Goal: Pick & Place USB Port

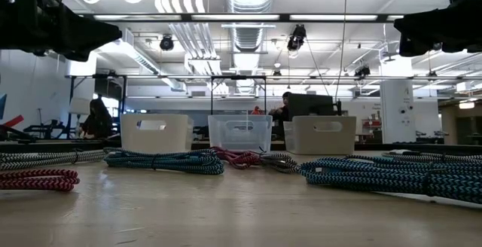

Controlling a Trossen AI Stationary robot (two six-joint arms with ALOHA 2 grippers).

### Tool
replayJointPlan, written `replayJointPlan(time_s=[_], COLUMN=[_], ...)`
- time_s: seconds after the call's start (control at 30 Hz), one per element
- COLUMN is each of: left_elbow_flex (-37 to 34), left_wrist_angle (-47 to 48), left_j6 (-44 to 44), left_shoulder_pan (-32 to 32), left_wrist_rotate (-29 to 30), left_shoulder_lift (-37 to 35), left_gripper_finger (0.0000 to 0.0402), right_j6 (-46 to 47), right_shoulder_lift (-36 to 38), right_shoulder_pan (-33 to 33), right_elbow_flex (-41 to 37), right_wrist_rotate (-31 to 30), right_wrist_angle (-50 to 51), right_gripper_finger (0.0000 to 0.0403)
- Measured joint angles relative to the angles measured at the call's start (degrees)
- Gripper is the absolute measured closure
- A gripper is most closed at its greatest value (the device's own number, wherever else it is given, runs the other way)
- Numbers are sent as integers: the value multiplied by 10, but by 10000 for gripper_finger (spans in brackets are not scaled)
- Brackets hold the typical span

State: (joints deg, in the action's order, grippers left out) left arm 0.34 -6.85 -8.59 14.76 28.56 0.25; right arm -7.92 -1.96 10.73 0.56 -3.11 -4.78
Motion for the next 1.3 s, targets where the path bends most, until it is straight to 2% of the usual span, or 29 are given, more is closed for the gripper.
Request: replayJointPlan(time_s=[0.6,1.0,1.3], left_elbow_flex=[0,0,0], left_wrist_angle=[2,0,-4], left_j6=[0,2,71], left_shoulder_pan=[0,0,0], left_wrist_rotate=[0,0,-2], left_shoulder_lift=[0,0,0], left_gripper_finger=[312,312,312], right_j6=[0,41,44], right_shoulder_lift=[0,0,0], right_shoulder_pan=[0,0,0], right_elbow_flex=[0,0,0], right_wrist_rotate=[0,0,1], right_wrist_angle=[-1,-15,-55], right_gripper_finger=[316,333,326])
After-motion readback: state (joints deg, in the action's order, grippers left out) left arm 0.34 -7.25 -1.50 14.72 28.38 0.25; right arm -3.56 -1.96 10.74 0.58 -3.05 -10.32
